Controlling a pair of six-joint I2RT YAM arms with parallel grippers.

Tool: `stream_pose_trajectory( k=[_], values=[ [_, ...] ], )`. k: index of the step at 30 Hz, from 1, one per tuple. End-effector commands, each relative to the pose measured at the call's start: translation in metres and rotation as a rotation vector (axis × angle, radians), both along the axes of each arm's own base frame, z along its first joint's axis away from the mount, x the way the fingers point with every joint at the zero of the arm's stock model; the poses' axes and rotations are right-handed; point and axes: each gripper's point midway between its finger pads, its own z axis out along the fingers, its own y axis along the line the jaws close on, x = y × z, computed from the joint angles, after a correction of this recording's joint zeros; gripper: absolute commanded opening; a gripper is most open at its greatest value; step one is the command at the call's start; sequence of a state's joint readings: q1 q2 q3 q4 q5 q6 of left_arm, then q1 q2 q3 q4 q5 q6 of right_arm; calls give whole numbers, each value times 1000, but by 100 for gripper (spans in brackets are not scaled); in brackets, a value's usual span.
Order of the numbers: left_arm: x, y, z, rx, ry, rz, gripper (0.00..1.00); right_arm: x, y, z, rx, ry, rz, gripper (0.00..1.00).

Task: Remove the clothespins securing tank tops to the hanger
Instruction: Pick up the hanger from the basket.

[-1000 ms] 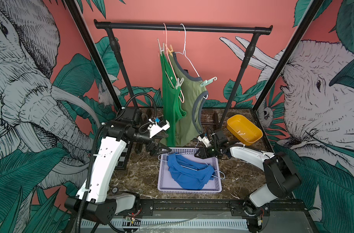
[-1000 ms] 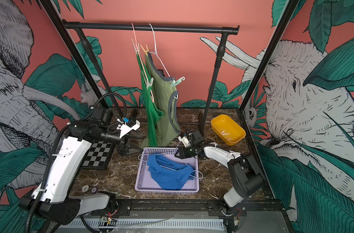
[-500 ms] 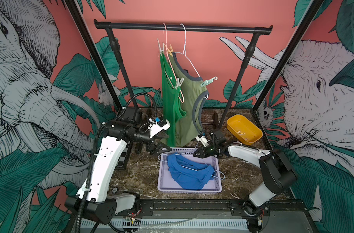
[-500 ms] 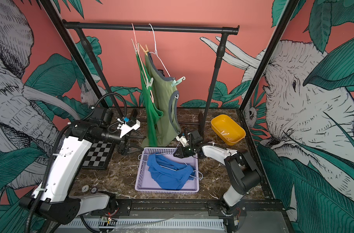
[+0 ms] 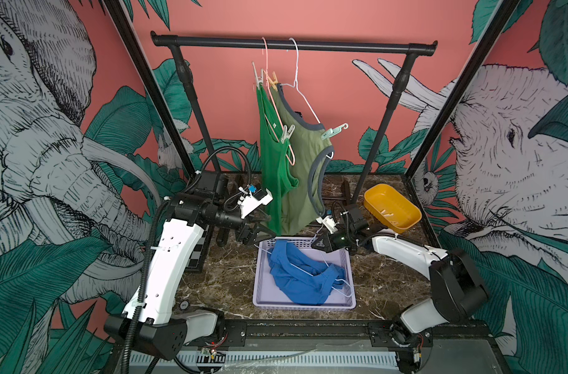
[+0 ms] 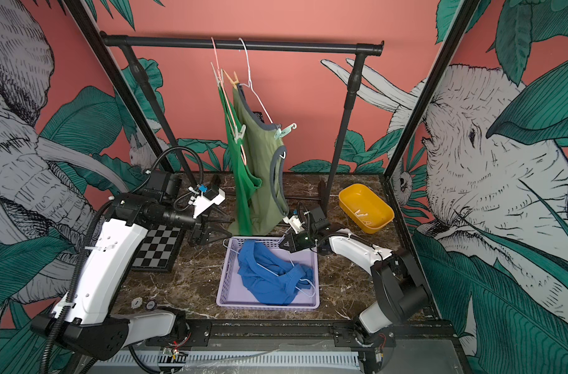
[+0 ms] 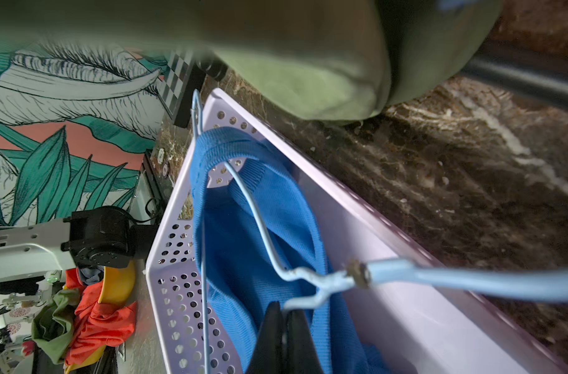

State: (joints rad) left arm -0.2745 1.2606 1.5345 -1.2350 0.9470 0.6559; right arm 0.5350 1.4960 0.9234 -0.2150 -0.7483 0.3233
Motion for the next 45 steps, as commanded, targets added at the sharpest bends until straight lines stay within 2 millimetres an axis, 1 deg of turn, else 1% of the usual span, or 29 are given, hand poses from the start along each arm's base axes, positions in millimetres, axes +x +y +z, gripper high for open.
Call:
stream_pose_trajectory(
  k=[1,5,10,12,15,18,20,23,28,31,36,39,41,43,45],
  values=[
    [3,0,-4,12,16,31,73,-8,-2,33,41,-80,25,0],
    [13,2,-7,37,3,85,75,-23,-11,63,64,-145,30,0],
    [33,11,-20,144,-60,189,76,-46,-19,116,99,-265,31,0],
    [34,11,-21,160,-69,193,77,-57,-21,137,109,-321,39,0],
    [29,10,-21,158,-72,177,78,-72,-21,156,96,-376,44,0],
    [26,12,-25,189,-97,181,78,-78,-20,167,54,-439,28,0],
    [26,15,-27,216,-121,192,78,-81,-16,174,40,-488,17,0],
    [28,22,-28,246,-142,224,77,-81,-6,182,7,-563,2,0],
    [19,26,-22,245,-164,228,77,-78,11,194,-44,-663,-12,0],
    [12,26,-20,229,-158,216,75,-73,17,202,-43,-706,-45,0],
    [14,26,-30,231,-134,237,71,-65,18,216,-28,-757,-110,0],
    [12,22,-33,214,-108,227,70,-64,20,223,-9,-771,-124,0],
    [11,20,-33,199,-97,220,70,-64,24,228,12,-780,-123,0],
    [9,14,-31,166,-78,198,70,-64,30,230,16,-781,-112,0],
    [12,12,-32,155,-64,202,71,-65,37,234,29,-782,-98,0]
  ],
)
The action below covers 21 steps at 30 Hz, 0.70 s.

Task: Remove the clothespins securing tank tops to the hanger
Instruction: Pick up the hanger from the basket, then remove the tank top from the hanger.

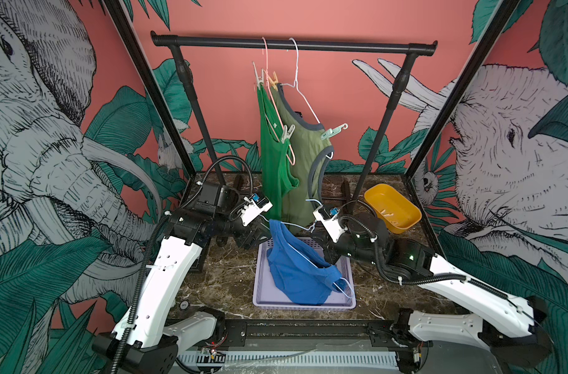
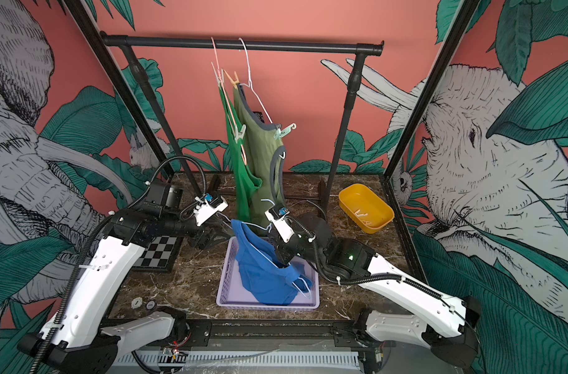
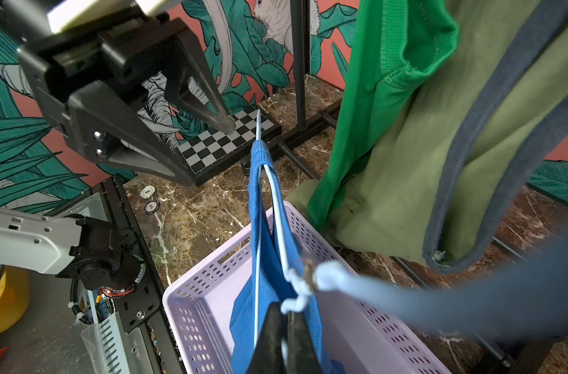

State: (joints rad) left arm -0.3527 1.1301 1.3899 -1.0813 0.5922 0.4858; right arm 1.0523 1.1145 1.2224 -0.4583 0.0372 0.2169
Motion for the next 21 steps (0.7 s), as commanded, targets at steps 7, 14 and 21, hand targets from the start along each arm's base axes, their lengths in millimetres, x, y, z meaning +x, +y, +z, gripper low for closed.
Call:
stream_pose_trajectory(
  k=[7,14,21],
  values=[
    [9,-8,-5,-43,19,22,75,-2,33,39,91,-87,56,0],
    [20,-2,-12,-9,8,80,72,-13,31,45,95,-108,70,0],
    [26,1,-9,-3,-6,110,72,-18,30,45,76,-128,73,0]
  ],
)
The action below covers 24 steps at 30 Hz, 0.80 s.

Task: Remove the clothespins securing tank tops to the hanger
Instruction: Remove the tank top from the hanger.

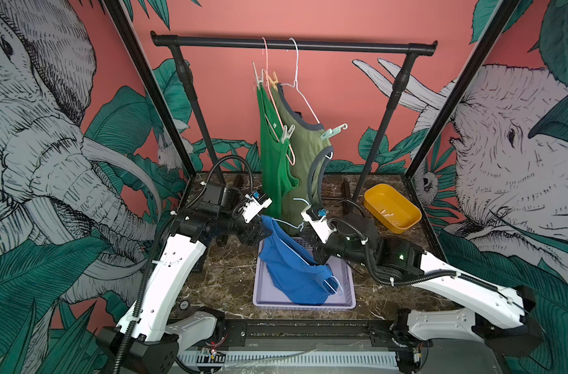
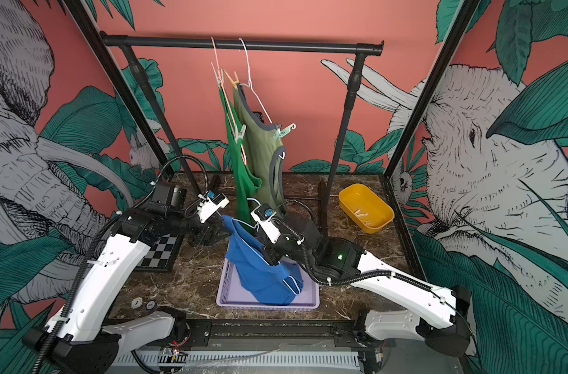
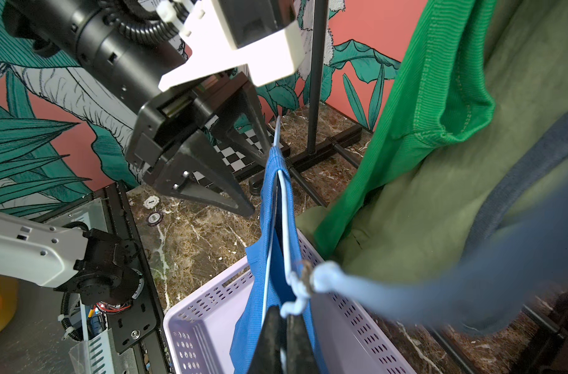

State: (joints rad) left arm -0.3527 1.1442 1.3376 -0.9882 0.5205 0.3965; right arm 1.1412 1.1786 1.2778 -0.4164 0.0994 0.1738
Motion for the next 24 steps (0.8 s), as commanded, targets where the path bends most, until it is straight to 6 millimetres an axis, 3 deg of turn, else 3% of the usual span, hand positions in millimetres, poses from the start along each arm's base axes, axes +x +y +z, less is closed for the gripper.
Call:
stream_pose_trajectory(
  k=[1,8,14,21,23,24],
  values=[
    [2,-4,7,-27,-21,-3,73,-8,2,32,79,-58,28,0],
    [-10,-15,19,-137,22,-69,80,-13,10,29,69,-71,50,0],
    [-2,-13,17,-158,37,-32,78,-25,18,30,72,-73,99,0],
    [5,-9,15,-173,42,14,54,-40,28,28,71,-72,153,0],
    [6,-8,14,-176,46,19,43,-43,31,25,63,-69,168,0],
    [6,-8,15,-177,44,19,35,-45,31,38,87,-82,172,0]
  ],
)
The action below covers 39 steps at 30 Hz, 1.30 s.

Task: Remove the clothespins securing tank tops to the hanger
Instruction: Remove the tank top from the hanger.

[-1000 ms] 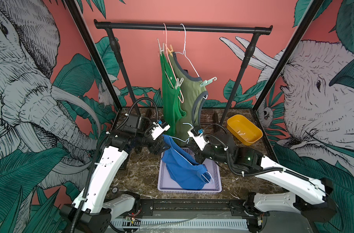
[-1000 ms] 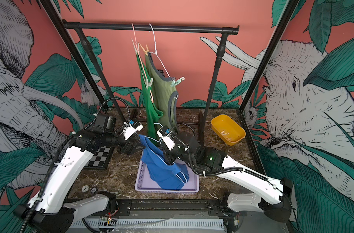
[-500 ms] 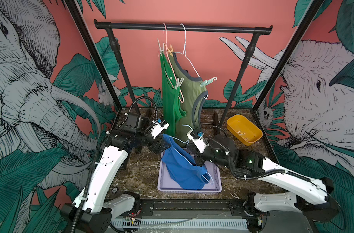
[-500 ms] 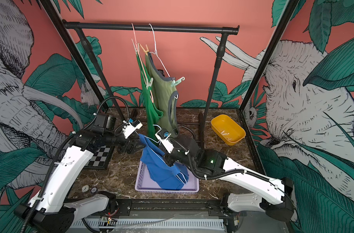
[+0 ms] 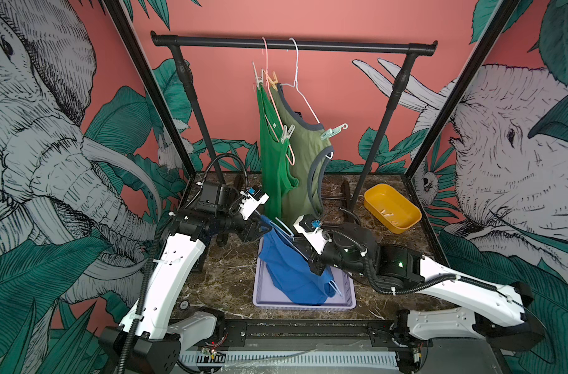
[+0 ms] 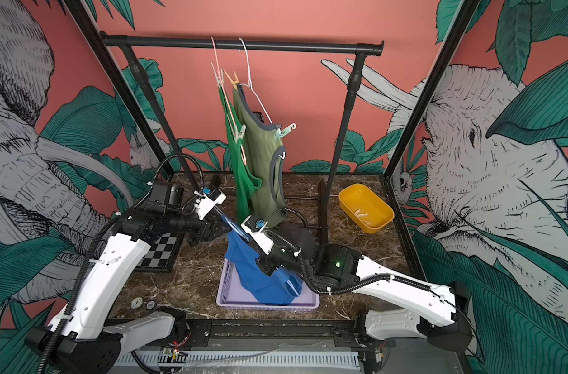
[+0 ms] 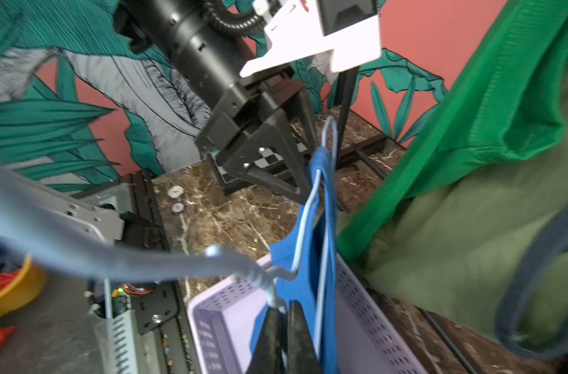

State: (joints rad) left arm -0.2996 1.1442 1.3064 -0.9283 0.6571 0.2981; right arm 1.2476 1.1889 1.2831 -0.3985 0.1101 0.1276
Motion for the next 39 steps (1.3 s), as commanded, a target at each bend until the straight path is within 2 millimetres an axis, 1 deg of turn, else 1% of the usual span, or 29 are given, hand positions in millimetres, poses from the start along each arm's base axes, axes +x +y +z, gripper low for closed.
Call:
stream_pose_trajectory(
  k=[1,4,5,8,10,11,17,24,28,33,39],
  values=[
    [3,-3,9,-38,-34,-4,29,-11,12,35,97,-31,60,0],
    [3,-2,9,-39,-34,-3,6,-10,11,34,89,-39,50,0],
    [2,-2,10,-40,-35,-3,0,-8,9,32,83,-44,35,0],
    [2,0,10,-34,-40,2,0,-3,0,32,70,-63,-5,0],
    [2,1,10,-33,-42,9,0,-1,-9,38,80,-76,-29,0],
    [4,2,10,-33,-42,16,0,0,-11,26,54,-70,-34,0],
    [10,9,12,-23,-51,61,0,4,-36,19,3,-77,-94,0],
    [12,13,19,-36,-57,76,0,7,-54,0,-53,-50,-131,0],
    [14,16,20,-40,-55,92,0,6,-63,-6,-63,-37,-143,0],
    [20,22,19,-31,-59,133,0,-1,-80,-3,-45,-27,-138,0],
    [27,27,15,-23,-49,164,0,-12,-99,11,30,-30,-116,0]
  ],
)
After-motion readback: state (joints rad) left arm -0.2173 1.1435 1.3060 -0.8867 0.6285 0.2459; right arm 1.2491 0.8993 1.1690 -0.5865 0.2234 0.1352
